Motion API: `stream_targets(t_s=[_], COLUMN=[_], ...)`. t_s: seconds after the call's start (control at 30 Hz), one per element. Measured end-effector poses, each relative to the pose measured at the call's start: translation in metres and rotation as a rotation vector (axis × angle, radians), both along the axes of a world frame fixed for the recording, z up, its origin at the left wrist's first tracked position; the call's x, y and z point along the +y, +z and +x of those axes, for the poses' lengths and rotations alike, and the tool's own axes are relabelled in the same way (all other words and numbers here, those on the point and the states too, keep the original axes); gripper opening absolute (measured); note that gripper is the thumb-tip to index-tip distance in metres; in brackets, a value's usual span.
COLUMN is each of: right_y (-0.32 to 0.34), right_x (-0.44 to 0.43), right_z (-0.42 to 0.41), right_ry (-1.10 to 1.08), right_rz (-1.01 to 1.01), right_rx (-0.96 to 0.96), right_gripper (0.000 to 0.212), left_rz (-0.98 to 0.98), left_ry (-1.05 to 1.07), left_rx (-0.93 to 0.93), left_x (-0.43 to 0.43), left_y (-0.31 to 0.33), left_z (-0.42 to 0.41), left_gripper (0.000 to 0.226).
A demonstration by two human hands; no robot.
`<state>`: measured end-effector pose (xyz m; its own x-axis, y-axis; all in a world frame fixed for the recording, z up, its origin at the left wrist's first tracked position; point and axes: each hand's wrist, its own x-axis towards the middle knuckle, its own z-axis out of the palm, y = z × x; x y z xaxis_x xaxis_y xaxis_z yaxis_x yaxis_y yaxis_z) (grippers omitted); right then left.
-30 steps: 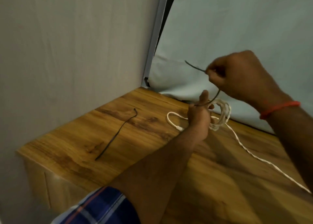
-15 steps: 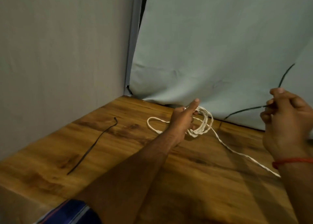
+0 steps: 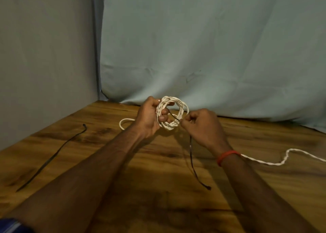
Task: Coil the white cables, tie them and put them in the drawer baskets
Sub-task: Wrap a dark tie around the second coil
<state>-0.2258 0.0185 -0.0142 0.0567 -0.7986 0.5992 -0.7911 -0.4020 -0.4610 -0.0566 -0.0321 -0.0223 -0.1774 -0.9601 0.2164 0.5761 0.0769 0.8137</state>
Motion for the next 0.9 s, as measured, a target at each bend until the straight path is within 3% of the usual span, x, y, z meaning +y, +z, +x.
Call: stream_targets(t_s=[0.37,0.7,0.9], right_y=[0.000,-0.003,-0.001], right_x=[0.000,-0.008,-0.005], right_z=[-0.004,-0.008,-0.006], right_ry=[-0.134,-0.151,-0.153], right_rz=[0.051,0.040,-0.023], right_rx=[-0.027,0.025,-0.050], right_gripper=[0.029,0.031,0.028], left_rz=[-0.143,-0.251,-0.260], left_ry=[-0.057,0.021,0.077], left_rx=[-0.113,-0.277,-0.279], left_x=[0.013,0.016,0.016], left_y=[0.000,-0.008,-0.005], left_z=[-0.005,-0.013,-0.017], left_gripper=[0.034,0.043,0.034])
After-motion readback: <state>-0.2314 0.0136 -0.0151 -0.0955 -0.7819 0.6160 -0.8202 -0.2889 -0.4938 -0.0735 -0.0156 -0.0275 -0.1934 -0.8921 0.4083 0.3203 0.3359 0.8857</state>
